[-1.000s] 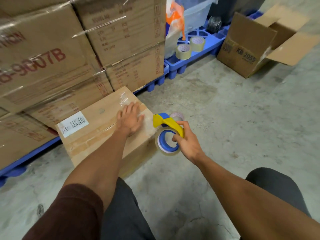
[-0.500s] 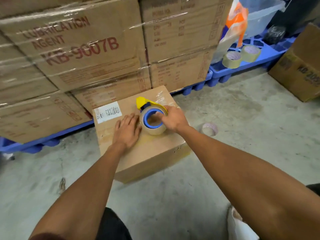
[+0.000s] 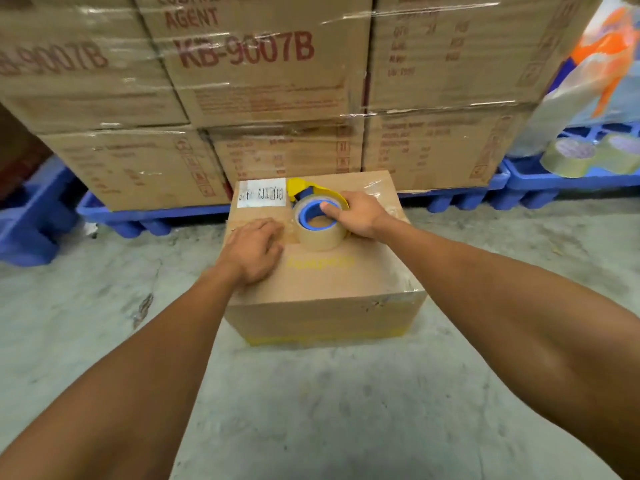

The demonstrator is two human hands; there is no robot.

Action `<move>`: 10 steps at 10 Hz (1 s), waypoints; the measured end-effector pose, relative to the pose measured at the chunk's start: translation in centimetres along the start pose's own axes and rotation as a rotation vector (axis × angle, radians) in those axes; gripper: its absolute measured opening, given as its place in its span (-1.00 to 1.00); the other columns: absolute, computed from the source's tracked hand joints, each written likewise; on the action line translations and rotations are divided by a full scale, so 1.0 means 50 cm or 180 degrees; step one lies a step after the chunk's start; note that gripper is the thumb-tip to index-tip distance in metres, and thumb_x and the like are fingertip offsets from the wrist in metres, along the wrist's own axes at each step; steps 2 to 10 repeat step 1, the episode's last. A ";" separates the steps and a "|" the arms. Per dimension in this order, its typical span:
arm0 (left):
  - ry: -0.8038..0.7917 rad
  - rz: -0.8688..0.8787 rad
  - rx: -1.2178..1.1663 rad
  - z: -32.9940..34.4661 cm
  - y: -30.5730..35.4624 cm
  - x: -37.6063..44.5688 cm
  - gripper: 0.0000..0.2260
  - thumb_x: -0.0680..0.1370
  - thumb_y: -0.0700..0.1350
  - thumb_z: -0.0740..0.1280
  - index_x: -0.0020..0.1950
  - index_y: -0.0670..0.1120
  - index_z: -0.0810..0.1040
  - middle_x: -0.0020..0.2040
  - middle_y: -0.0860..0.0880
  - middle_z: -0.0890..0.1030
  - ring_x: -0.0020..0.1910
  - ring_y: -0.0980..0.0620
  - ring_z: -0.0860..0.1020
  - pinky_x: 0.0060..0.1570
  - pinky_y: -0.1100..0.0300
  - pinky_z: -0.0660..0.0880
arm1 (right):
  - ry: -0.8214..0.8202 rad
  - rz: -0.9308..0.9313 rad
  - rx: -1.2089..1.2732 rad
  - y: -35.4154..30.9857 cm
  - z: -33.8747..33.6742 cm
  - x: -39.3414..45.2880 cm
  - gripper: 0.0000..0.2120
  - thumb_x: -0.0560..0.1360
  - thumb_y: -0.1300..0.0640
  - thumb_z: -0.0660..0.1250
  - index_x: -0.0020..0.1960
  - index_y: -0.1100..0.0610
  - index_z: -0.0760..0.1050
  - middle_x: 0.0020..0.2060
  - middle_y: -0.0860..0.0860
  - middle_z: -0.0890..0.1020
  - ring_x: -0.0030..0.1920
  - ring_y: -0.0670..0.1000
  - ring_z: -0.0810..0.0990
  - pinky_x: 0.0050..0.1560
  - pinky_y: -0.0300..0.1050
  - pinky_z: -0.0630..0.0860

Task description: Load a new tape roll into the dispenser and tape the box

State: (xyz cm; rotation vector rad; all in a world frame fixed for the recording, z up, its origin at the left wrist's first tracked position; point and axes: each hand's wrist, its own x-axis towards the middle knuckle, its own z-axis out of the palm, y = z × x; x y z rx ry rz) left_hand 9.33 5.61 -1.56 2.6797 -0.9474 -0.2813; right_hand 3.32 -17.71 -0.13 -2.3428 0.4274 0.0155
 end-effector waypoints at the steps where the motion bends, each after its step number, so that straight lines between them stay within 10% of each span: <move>1: 0.0354 -0.0203 -0.0522 -0.028 0.040 -0.014 -0.55 0.62 -0.06 0.23 0.51 -0.07 0.34 0.54 -0.09 0.34 0.54 -0.08 0.25 0.52 0.05 0.14 | 0.0323 -0.0194 0.0303 0.007 -0.003 -0.010 -0.53 0.60 -0.16 0.20 0.33 0.14 0.54 0.22 0.13 0.63 0.19 0.11 0.60 0.16 -0.15 0.45; 10: 0.0354 -0.0203 -0.0522 -0.028 0.040 -0.014 -0.55 0.62 -0.06 0.23 0.51 -0.07 0.34 0.54 -0.09 0.34 0.54 -0.08 0.25 0.52 0.05 0.14 | 0.0323 -0.0194 0.0303 0.007 -0.003 -0.010 -0.53 0.60 -0.16 0.20 0.33 0.14 0.54 0.22 0.13 0.63 0.19 0.11 0.60 0.16 -0.15 0.45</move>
